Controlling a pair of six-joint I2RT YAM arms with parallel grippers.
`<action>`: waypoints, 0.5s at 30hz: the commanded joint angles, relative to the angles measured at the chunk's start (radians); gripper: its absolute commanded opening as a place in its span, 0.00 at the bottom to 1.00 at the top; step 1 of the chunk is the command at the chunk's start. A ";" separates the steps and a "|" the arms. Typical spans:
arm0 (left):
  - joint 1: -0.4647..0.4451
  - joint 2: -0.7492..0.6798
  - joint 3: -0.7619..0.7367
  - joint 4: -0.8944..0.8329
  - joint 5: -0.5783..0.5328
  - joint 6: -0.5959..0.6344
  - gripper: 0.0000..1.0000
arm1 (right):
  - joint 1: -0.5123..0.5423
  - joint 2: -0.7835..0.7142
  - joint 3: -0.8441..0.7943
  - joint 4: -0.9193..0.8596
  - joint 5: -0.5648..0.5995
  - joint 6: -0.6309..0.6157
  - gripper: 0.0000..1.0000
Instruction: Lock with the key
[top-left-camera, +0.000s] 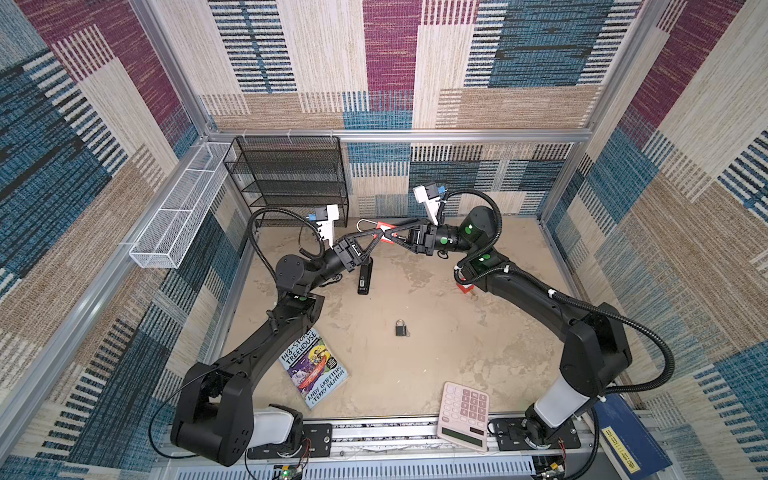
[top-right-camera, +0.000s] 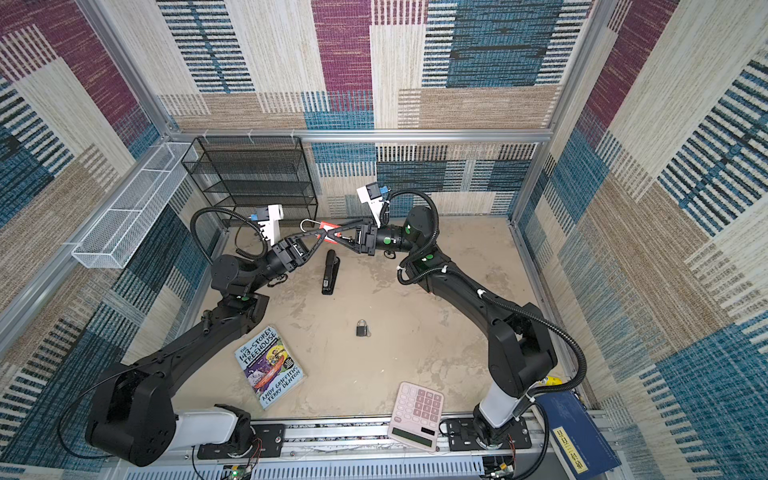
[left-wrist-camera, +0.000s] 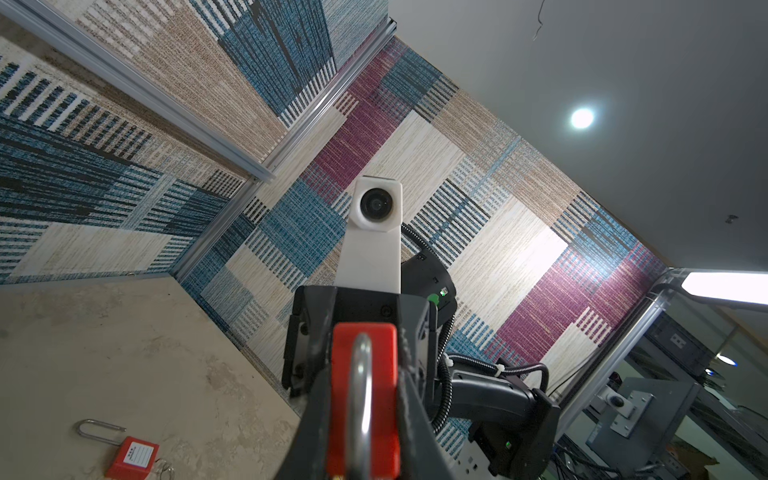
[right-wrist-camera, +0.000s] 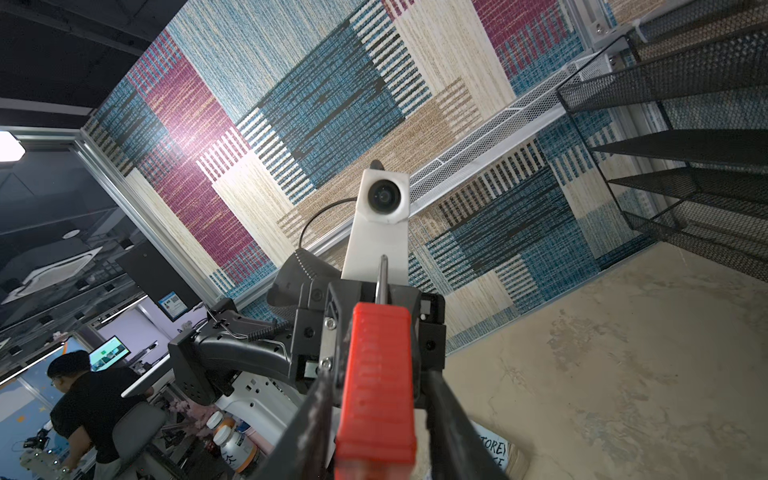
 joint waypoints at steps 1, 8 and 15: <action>0.002 -0.006 0.000 0.062 0.003 -0.014 0.00 | 0.000 -0.017 -0.004 0.001 0.000 -0.020 0.54; 0.011 -0.013 0.004 0.067 0.003 -0.024 0.00 | -0.010 -0.050 -0.029 -0.042 0.019 -0.038 0.64; 0.018 -0.017 0.005 0.072 0.003 -0.033 0.00 | -0.033 -0.103 -0.091 -0.036 -0.001 -0.017 0.64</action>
